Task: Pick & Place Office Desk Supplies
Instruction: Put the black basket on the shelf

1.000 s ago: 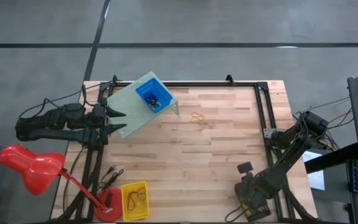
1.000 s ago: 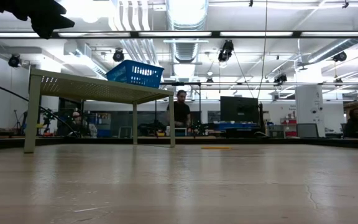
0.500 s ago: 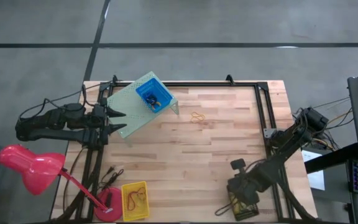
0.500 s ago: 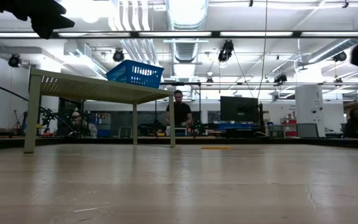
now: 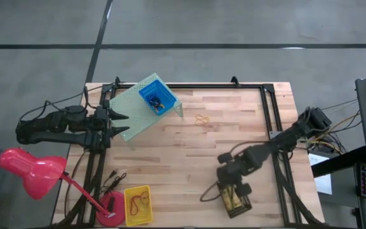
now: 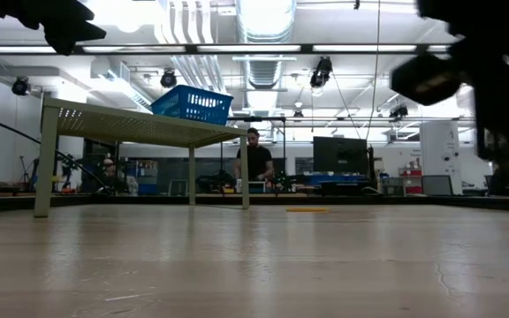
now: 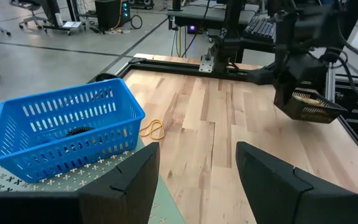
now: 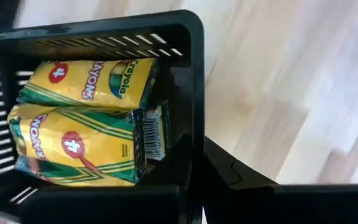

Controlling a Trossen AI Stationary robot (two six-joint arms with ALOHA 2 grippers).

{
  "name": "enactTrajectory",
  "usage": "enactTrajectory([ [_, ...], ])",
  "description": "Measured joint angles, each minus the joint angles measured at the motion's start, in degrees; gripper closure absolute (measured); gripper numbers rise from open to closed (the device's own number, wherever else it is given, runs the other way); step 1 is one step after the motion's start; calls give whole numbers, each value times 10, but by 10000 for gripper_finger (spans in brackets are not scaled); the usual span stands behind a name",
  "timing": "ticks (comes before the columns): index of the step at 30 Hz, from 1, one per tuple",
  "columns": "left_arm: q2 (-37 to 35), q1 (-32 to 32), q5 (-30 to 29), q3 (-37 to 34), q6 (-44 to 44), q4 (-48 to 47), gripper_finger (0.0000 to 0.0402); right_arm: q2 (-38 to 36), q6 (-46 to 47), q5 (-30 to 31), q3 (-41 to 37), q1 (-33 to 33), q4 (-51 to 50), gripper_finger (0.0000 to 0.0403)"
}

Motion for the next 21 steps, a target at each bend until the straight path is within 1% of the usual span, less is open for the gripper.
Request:
enactTrajectory([
  [3,0,0,0,0,0,0,186,0,-45,-37,23,-35,0,391],
  [5,0,0,0,0,0,0,186,0,-59,-64,41,-60,-1,391],
  [7,0,0,0,0,0,0,186,0,-55,-77,61,-83,0,391],
  [10,0,0,0,0,0,0,186,1,-27,-79,86,-115,0,391],
  [12,0,0,0,0,0,0,186,1,7,-79,103,-135,0,391],
  [16,0,0,0,0,0,0,186,1,116,-73,129,-170,24,391],
  [21,0,0,0,0,0,0,187,1,284,-10,141,-185,80,391],
])
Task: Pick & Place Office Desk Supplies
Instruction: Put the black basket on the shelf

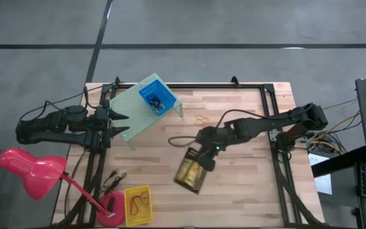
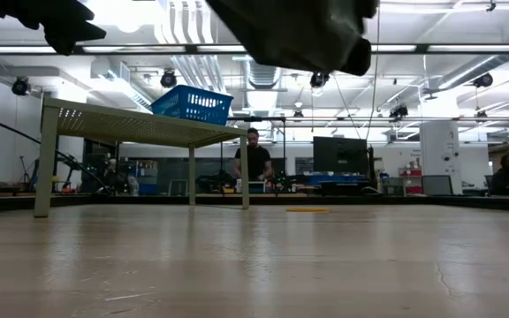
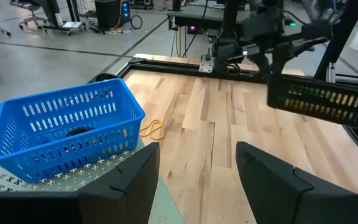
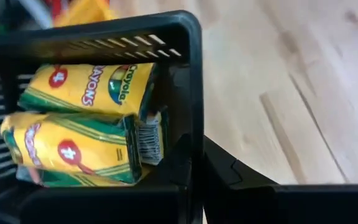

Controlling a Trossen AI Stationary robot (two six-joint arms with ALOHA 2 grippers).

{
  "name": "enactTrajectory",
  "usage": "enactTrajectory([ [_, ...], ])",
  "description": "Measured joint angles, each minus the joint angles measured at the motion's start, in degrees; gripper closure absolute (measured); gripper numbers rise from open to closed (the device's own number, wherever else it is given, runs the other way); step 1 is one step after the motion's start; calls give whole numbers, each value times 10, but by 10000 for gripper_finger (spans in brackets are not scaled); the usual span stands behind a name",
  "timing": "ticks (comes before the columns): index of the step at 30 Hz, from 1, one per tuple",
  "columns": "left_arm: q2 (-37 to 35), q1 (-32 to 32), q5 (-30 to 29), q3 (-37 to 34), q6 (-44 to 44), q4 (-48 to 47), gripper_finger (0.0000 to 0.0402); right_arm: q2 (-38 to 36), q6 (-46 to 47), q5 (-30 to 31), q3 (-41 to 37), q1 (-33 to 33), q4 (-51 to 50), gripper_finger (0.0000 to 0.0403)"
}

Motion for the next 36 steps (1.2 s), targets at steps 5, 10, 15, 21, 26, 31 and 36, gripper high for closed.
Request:
enactTrajectory([
  [5,0,0,0,0,0,0,187,0,142,82,-2,1,57,391],
  [10,0,0,0,0,0,0,187,24,244,133,-5,0,89,391],
  [15,0,0,0,0,0,0,187,79,321,144,-5,-2,110,391],
  [21,0,0,0,0,0,0,187,157,369,189,31,-4,111,391],
  [26,0,0,0,0,0,0,187,219,397,182,81,-12,108,391],
  [31,0,0,0,0,0,0,187,275,373,151,134,-15,86,391],
  [36,0,0,0,0,0,0,187,317,373,138,180,-14,48,390],
])
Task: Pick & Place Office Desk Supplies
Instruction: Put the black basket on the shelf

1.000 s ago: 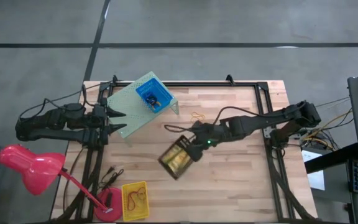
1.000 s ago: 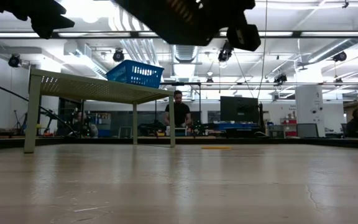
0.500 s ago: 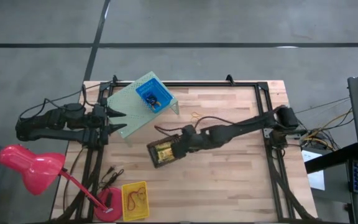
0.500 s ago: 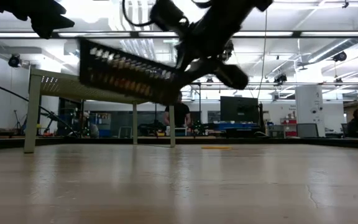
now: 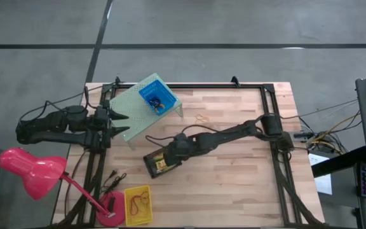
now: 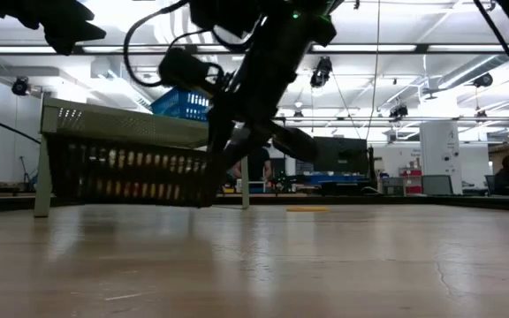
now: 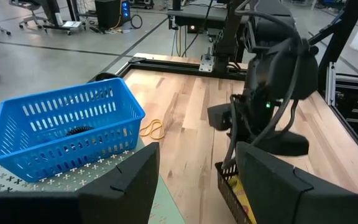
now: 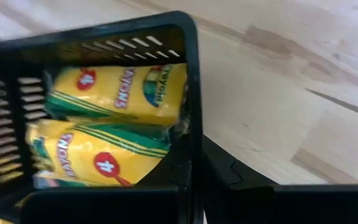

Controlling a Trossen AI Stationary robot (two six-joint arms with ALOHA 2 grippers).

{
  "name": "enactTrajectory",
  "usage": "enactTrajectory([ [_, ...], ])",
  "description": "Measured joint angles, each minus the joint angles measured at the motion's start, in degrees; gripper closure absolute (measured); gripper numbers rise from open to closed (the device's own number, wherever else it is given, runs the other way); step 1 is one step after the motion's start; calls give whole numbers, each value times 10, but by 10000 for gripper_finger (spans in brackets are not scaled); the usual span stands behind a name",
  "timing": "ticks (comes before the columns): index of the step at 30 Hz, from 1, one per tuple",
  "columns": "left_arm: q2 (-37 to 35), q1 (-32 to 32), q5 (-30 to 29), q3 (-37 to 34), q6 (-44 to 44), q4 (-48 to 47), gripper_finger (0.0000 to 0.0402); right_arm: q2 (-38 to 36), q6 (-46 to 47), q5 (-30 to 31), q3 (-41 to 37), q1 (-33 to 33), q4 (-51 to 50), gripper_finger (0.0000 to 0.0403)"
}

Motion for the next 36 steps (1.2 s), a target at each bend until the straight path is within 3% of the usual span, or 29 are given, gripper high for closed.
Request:
enactTrajectory([
  [19,0,0,0,0,0,0,186,28,-1,-3,36,0,-14,388],
  [36,0,0,0,0,0,0,186,28,5,-4,36,0,-14,306],
])
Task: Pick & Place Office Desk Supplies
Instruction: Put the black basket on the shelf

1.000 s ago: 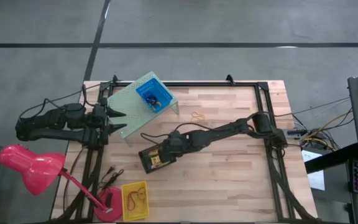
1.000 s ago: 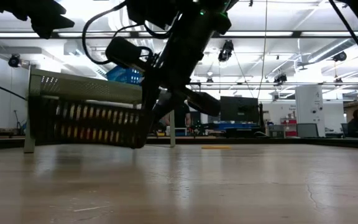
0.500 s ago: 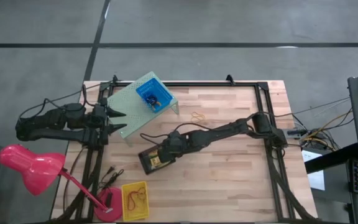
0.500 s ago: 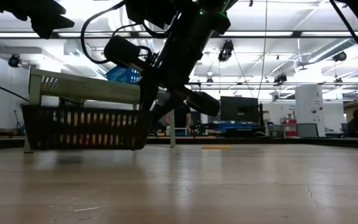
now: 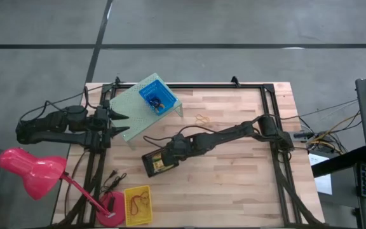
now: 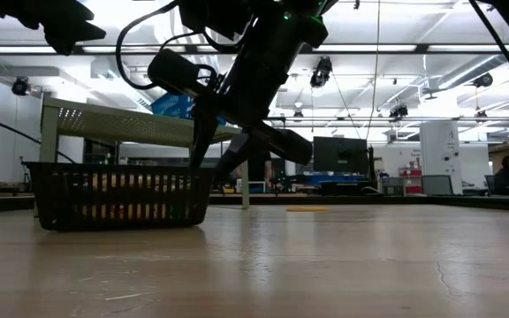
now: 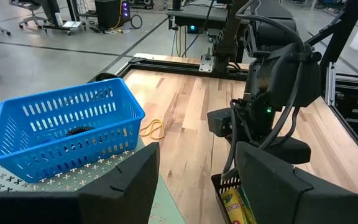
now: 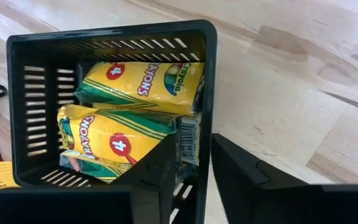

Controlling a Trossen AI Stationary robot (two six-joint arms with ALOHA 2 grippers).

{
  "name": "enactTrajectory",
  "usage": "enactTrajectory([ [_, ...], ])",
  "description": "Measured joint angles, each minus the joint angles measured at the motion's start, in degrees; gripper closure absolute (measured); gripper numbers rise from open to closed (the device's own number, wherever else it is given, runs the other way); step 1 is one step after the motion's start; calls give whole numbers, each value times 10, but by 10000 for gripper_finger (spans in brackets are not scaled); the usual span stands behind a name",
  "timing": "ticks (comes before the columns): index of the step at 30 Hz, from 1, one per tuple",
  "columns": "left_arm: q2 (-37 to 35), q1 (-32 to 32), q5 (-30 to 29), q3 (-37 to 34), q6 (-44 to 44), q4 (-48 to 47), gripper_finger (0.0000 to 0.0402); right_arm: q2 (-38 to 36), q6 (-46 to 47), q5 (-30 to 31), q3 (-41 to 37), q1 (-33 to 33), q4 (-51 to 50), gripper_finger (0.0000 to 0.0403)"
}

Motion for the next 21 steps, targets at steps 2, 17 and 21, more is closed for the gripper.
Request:
enactTrajectory([
  [2,0,0,0,0,0,0,186,0,-3,0,0,0,-2,298],
  [17,0,0,0,0,0,0,186,-115,-55,2,-1,0,-101,282],
  [21,0,0,0,0,0,0,186,-192,-119,53,-9,8,-108,290],
])
